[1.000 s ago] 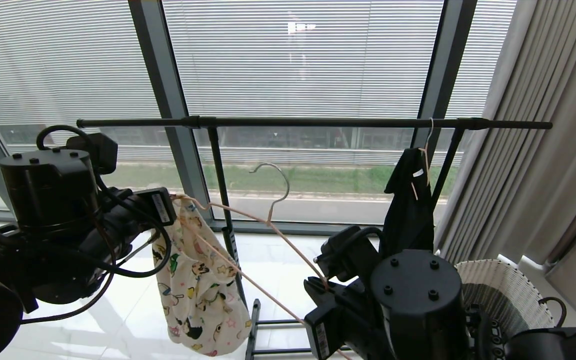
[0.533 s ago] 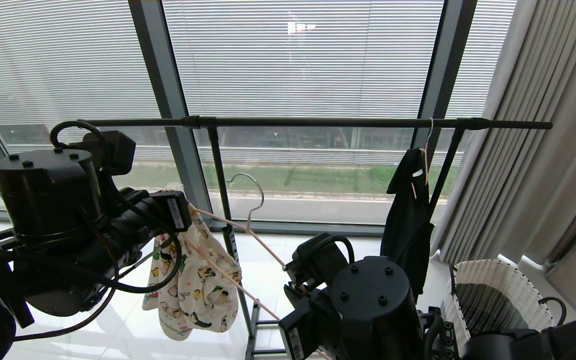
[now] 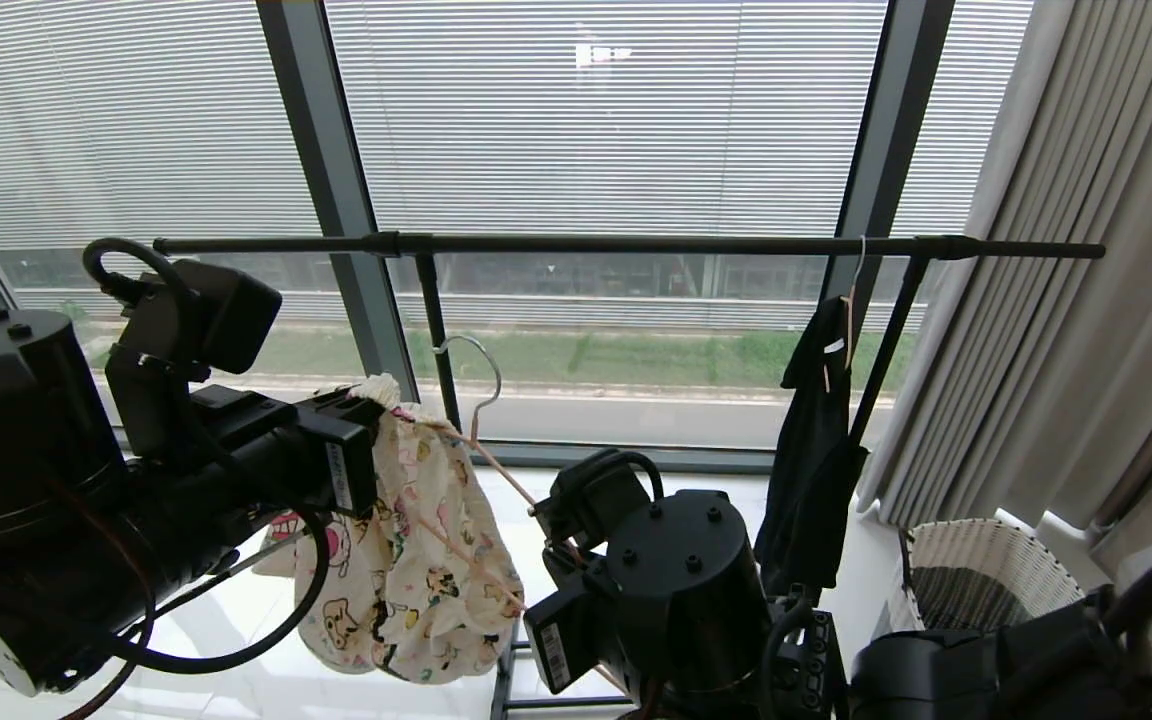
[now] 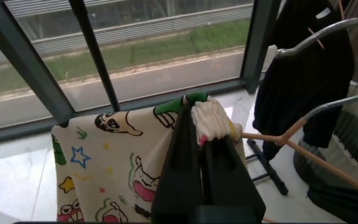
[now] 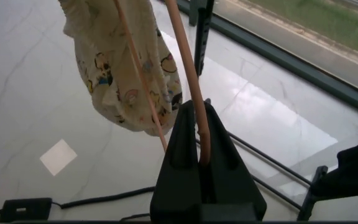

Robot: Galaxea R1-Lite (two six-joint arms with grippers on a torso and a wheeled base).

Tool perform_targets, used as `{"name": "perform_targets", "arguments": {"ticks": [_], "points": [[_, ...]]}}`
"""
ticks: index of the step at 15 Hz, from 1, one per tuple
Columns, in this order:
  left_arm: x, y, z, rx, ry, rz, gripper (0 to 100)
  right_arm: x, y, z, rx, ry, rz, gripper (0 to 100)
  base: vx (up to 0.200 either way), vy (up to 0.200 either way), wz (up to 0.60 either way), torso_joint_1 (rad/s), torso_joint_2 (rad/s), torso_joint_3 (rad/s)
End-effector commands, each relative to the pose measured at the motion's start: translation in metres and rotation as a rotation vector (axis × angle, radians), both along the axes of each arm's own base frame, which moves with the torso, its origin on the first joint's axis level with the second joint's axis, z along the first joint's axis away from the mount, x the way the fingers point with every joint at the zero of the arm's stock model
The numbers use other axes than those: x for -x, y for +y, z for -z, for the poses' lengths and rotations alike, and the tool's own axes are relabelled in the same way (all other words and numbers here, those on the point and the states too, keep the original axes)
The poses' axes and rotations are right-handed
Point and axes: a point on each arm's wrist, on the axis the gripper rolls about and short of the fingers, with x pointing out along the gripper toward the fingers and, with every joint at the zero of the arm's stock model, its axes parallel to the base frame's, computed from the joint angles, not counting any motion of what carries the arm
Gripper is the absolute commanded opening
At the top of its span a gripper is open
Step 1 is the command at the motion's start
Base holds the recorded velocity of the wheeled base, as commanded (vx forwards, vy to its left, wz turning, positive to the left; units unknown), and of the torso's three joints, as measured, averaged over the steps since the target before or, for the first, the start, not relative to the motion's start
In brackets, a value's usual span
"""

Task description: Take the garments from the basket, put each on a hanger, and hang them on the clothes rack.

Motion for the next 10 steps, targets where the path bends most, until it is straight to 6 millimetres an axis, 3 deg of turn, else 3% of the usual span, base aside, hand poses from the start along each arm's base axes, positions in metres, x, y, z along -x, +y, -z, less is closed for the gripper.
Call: {"name": "perform_targets", "arguments": {"ticks": [1, 6, 10], "points": [[0.006, -0.003, -0.004, 0.008, -0.016, 0.028, 0, -0.005, 0.012, 0.008, 0.008, 0.003, 0.001, 0, 0.000, 0.000, 0.00, 0.000, 0.00, 0.000], [0.014, -0.003, 0.002, 0.000, -0.001, 0.043, 0, -0.017, 0.012, 0.007, -0.002, -0.001, 0.030, 0, 0.000, 0.000, 0.00, 0.000, 0.00, 0.000], [0.003, -0.005, 0.011, -0.027, 0.035, -0.004, 0, -0.007, 0.016, 0.004, 0.022, -0.031, -0.010, 0, 0.000, 0.000, 0.00, 0.000, 0.00, 0.000]]}}
